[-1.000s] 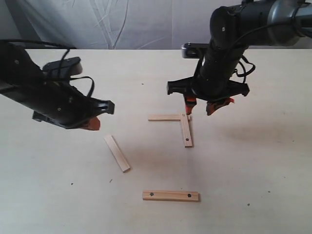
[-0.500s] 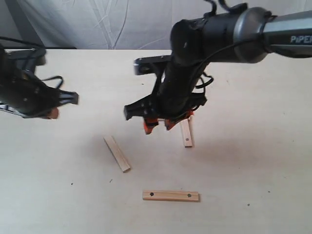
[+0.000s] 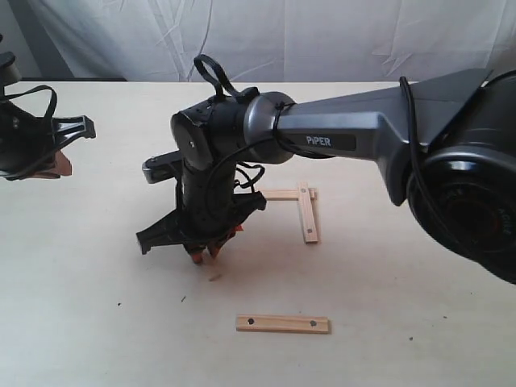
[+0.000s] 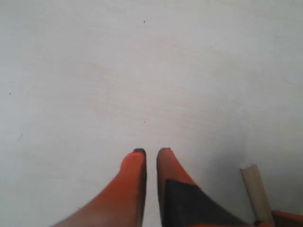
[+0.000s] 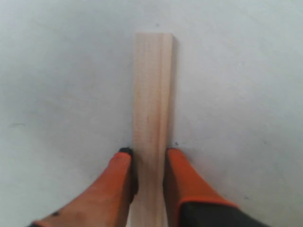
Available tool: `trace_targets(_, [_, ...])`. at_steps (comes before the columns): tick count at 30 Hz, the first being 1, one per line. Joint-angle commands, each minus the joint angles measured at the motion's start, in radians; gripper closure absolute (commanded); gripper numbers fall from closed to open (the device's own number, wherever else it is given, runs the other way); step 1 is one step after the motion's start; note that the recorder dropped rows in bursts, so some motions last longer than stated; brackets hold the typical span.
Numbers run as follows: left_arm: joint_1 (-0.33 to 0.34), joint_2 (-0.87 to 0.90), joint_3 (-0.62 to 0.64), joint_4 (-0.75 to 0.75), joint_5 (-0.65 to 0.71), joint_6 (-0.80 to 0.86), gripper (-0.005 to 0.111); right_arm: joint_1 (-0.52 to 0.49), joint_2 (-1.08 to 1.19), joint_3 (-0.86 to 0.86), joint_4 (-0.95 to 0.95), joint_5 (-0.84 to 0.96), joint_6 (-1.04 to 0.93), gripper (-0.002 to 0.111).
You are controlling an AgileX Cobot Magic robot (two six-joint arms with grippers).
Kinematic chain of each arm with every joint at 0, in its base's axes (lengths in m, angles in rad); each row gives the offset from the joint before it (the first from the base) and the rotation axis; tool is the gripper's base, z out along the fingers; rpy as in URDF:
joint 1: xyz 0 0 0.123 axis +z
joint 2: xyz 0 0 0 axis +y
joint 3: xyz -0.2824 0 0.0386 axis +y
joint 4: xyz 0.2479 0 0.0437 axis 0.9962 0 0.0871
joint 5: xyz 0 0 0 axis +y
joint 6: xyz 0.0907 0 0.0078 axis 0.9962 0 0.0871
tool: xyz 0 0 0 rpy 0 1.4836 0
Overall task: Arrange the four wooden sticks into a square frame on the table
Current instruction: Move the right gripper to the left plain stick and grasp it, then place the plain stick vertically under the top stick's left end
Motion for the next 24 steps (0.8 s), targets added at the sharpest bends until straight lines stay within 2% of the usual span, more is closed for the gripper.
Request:
trace_targets(1, [0.004, -0.007, -0.003, -0.011, -0.018, 0.005, 0.096, -0.001, 0.0, 0.005, -0.002, 0.022, 0.111, 0.105])
trace_targets(4, [0.004, -0.007, -0.003, -0.031, -0.022, 0.005, 0.096, -0.022, -0.045, 0.005, -0.034, 0.028, 0.207, 0.102])
trace_targets(6, [0.004, -0.007, -0.003, -0.04, -0.023, 0.005, 0.096, -0.037, -0.083, 0.005, -0.132, 0.047, 0.343, 0.098])
trace_targets(10, [0.004, -0.007, -0.003, -0.054, -0.023, 0.005, 0.096, -0.063, -0.091, 0.008, -0.224, 0.065, 0.473, 0.095])
trace_targets(16, [0.004, -0.007, -0.003, -0.056, -0.016, 0.005, 0.096, -0.115, -0.08, 0.009, -0.186, 0.051, 0.481, 0.095])
trace_targets(24, [0.004, -0.007, -0.003, -0.073, -0.02, 0.005, 0.096, -0.129, -0.063, 0.011, -0.232, 0.057, 0.503, 0.095])
